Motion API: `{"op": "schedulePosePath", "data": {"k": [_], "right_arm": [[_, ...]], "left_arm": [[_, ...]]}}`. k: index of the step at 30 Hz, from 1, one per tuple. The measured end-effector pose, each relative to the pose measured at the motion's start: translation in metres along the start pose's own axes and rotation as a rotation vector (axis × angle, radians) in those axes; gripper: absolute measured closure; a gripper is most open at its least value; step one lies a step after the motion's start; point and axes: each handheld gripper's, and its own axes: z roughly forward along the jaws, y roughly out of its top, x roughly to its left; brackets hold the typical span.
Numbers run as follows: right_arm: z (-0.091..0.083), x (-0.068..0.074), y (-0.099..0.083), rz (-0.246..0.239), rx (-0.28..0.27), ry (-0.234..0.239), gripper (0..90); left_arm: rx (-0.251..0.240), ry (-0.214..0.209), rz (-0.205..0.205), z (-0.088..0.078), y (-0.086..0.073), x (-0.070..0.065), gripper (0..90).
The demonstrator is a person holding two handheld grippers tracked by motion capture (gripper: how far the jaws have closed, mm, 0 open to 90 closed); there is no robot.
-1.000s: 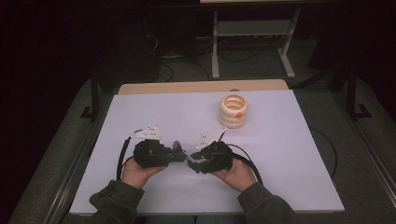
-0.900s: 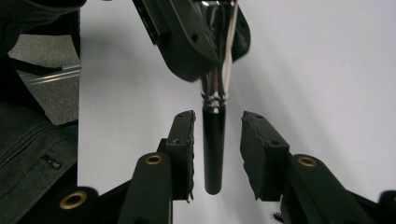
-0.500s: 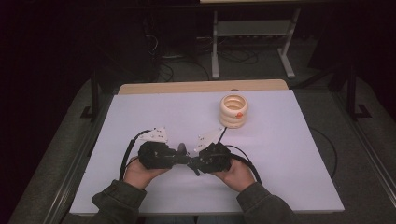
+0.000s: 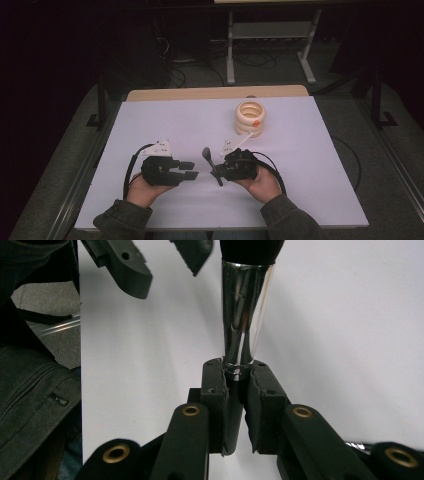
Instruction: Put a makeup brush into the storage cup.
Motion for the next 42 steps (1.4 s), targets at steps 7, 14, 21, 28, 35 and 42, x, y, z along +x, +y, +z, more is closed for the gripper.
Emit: {"op": "schedulePosePath", "data": {"k": [7, 14, 21, 28, 35, 42], "right_arm": [[-0.008, -0.006, -0.004, 0.05, -0.014, 0.004, 78.5], [-0.017, -0.015, -0.008, 0.106, -0.025, 0.012, 78.5], [-0.029, -0.026, -0.012, 0.137, -0.057, 0.005, 78.5], [-0.045, -0.041, -0.013, 0.174, -0.064, -0.017, 78.5], [-0.059, -0.051, -0.008, 0.187, -0.073, -0.016, 78.5], [-0.074, -0.059, -0.001, 0.195, -0.076, -0.048, 78.5]], "left_arm": [[-0.005, 0.038, -0.003, -0.003, -0.008, -0.002, 53.5], [0.008, 0.069, 0.001, -0.005, -0.018, 0.0, 51.1], [-0.003, 0.09, -0.001, -0.008, -0.023, 0.002, 49.9], [0.0, 0.097, -0.004, -0.01, -0.026, 0.004, 48.7], [-0.005, 0.102, -0.01, -0.013, -0.026, 0.007, 46.1], [-0.014, 0.109, -0.01, -0.016, -0.025, 0.01, 43.2]]}}
